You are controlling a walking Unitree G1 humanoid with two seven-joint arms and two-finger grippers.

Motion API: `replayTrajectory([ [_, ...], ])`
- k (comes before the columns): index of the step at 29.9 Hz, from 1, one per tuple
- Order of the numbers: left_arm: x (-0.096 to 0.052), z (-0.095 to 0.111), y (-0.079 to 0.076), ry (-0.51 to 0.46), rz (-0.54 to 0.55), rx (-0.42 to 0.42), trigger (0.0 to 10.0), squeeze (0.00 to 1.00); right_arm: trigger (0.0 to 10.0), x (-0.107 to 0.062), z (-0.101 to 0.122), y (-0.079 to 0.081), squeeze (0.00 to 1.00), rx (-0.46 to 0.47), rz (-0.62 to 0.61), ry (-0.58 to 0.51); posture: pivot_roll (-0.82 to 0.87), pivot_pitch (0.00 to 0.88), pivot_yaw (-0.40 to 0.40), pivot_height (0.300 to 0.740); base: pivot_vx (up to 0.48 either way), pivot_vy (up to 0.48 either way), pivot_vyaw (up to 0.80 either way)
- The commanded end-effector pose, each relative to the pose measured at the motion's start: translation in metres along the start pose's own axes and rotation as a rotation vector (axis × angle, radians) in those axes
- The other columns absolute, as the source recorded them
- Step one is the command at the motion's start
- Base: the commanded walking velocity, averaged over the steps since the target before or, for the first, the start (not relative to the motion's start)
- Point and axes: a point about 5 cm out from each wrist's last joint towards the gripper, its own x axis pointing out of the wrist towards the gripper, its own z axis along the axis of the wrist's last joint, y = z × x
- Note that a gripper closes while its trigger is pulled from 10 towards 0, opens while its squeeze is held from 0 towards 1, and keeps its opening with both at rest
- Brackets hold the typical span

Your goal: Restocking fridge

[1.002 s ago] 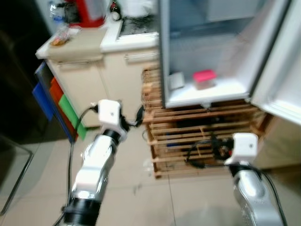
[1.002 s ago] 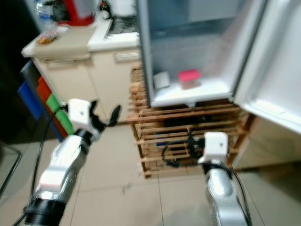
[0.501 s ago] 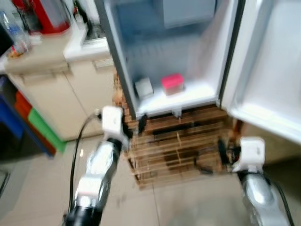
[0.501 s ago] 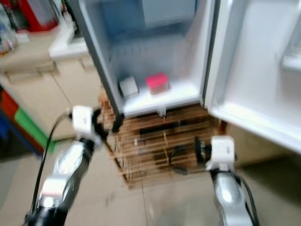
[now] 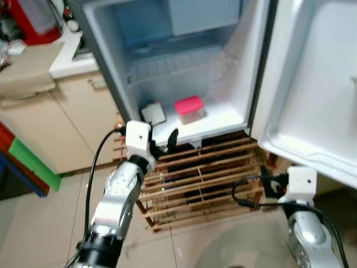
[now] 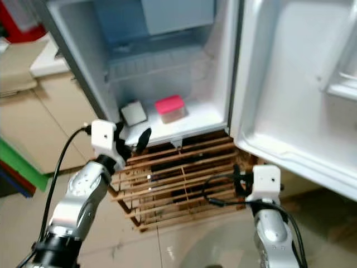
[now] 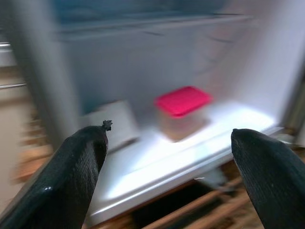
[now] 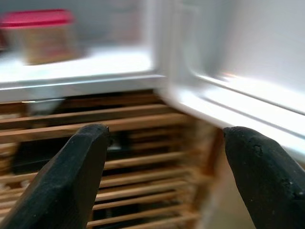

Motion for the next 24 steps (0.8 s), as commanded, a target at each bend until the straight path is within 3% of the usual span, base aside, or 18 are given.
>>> replayTrajectory([
  [1, 0.000, 0.003, 0.005, -0.009, 0.025, 0.020, 10.0, 0.00, 10.0, 0.004, 0.007, 0.005, 0.00, 0.000, 0.023, -0.026, -0.22, 0.000, 0.143, 0.740, 0.000, 0.000, 0.00],
  [5, 0.002, 0.005, 0.001, -0.009, 0.023, 0.026, 10.0, 0.00, 10.0, 0.009, 0.009, 0.006, 0.00, 0.000, 0.029, -0.031, -0.21, 0.000, 0.137, 0.740, 0.000, 0.000, 0.00],
  [10, 0.001, 0.002, 0.003, 0.003, 0.064, -0.003, 10.0, 0.00, 10.0, 0.013, 0.013, 0.010, 0.00, -0.015, 0.052, -0.039, -0.21, 0.000, 0.130, 0.740, -0.345, 0.000, 0.00],
  [13, -0.006, -0.004, 0.009, 0.024, 0.099, -0.019, 10.0, 0.00, 10.0, 0.016, 0.016, 0.009, 0.00, -0.031, 0.077, -0.041, -0.20, 0.000, 0.103, 0.740, -0.470, 0.000, 0.00],
  [19, -0.020, -0.013, 0.013, 0.061, 0.117, 0.006, 10.0, 0.00, 10.0, 0.020, 0.019, 0.006, 0.00, -0.050, 0.109, -0.035, -0.17, 0.000, 0.045, 0.740, 0.000, 0.000, 0.00],
  [24, -0.025, -0.016, 0.010, 0.053, 0.140, -0.031, 10.0, 0.00, 10.0, 0.024, 0.022, 0.007, 0.00, -0.065, 0.147, -0.031, -0.15, 0.000, 0.012, 0.740, 0.000, 0.000, 0.00],
])
